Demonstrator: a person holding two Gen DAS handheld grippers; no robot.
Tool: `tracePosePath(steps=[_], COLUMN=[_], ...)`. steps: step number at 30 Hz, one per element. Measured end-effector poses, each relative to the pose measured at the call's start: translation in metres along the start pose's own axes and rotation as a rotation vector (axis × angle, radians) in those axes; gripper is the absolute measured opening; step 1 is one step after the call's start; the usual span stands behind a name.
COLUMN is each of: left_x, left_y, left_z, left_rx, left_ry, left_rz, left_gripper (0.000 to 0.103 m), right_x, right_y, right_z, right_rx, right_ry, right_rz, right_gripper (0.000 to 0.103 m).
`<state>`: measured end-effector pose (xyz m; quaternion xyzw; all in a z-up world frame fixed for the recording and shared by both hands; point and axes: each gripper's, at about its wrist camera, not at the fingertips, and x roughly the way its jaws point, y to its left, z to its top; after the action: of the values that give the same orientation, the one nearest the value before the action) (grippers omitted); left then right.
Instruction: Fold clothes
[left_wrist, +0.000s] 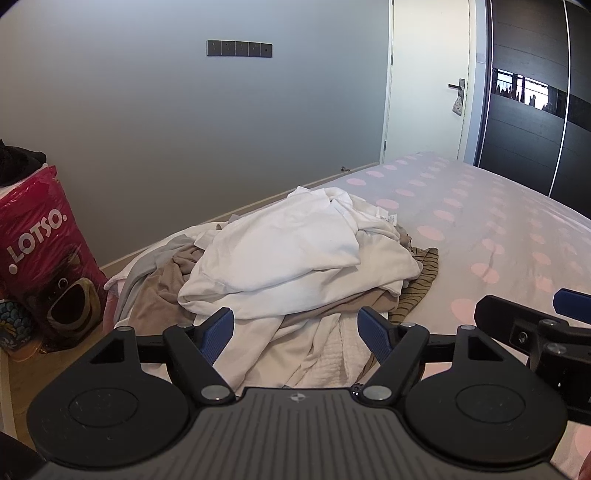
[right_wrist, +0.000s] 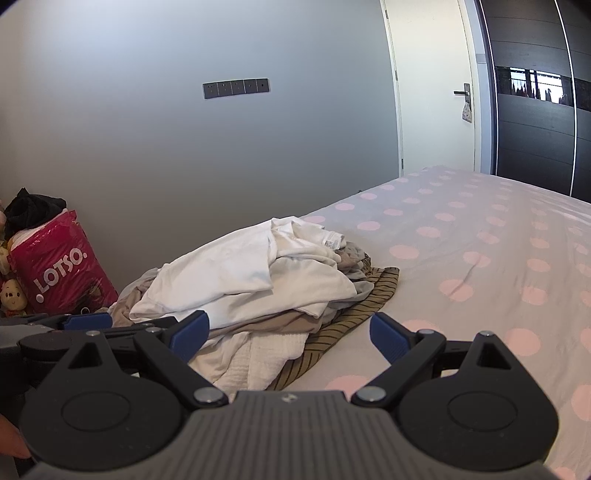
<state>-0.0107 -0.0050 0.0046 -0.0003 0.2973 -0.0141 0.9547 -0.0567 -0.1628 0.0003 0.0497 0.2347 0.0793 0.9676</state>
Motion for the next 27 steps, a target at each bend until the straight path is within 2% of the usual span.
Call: tracePosePath(steps=[27], left_x=[0.0022], left_y=[0.0055], left_z=[-0.0004], left_rx=[-0.021], left_ry=[0.025], left_rz=[-0.002], left_gripper=[0.073], right_x=[-0.0010], right_y=[0.0025], right_z=[-0.0026], right_rx=[-0.008], right_ry=[0.015], right_rz=[0.003], right_gripper=[0.095])
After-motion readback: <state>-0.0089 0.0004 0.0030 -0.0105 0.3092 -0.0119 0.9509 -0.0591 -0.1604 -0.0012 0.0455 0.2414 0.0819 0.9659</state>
